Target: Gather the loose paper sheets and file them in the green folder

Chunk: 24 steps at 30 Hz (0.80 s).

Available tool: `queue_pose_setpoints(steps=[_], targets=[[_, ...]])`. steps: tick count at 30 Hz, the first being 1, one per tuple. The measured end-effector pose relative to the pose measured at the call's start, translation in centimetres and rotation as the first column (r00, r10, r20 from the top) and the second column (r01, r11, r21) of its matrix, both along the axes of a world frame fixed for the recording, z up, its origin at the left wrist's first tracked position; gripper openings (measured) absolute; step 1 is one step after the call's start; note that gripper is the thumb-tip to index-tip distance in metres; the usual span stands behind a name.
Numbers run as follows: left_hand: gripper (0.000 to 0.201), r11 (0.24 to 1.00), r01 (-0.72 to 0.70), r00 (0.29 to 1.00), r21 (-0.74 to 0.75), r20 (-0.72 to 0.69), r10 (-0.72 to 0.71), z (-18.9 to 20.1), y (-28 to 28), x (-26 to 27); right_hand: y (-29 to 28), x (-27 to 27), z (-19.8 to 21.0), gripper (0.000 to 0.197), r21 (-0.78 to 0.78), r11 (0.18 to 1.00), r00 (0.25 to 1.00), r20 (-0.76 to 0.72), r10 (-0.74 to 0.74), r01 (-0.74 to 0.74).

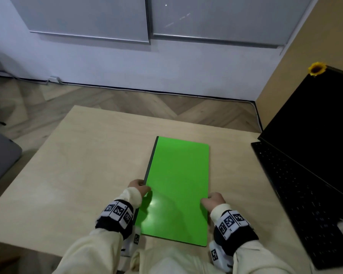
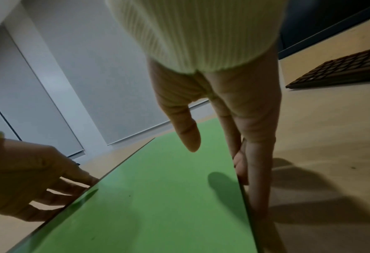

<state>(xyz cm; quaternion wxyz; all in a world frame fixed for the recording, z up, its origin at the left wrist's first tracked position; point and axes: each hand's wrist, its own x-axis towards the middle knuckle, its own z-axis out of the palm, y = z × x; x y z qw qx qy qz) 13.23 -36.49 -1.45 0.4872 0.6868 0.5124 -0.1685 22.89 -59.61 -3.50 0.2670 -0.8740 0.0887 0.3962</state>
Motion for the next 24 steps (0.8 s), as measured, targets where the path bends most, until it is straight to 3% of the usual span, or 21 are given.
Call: queue_pose_setpoints(steps=[14,21,24], targets=[[0.056,0.998,-0.057,0.998,-0.025,0.035,0.058,1.2,11.1,1.5,11.3,0.3,2.3,0.061,0.025,0.994,0.995,0.019,0.102,-0.103],[0.054,0.997,-0.039,0.995,-0.072,0.087,0.046,-0.3,12.4,1.2,11.3,0.1,2.3,0.048,0.064,0.995,0.996,0.049,0.073,-0.076],[0.036,0.993,-0.060,0.997,-0.106,0.050,0.066,-1.5,13.0,-1.1,10.5,-0.1,2.8,0.054,0.060,0.998,0.995,0.102,0.019,-0.025]])
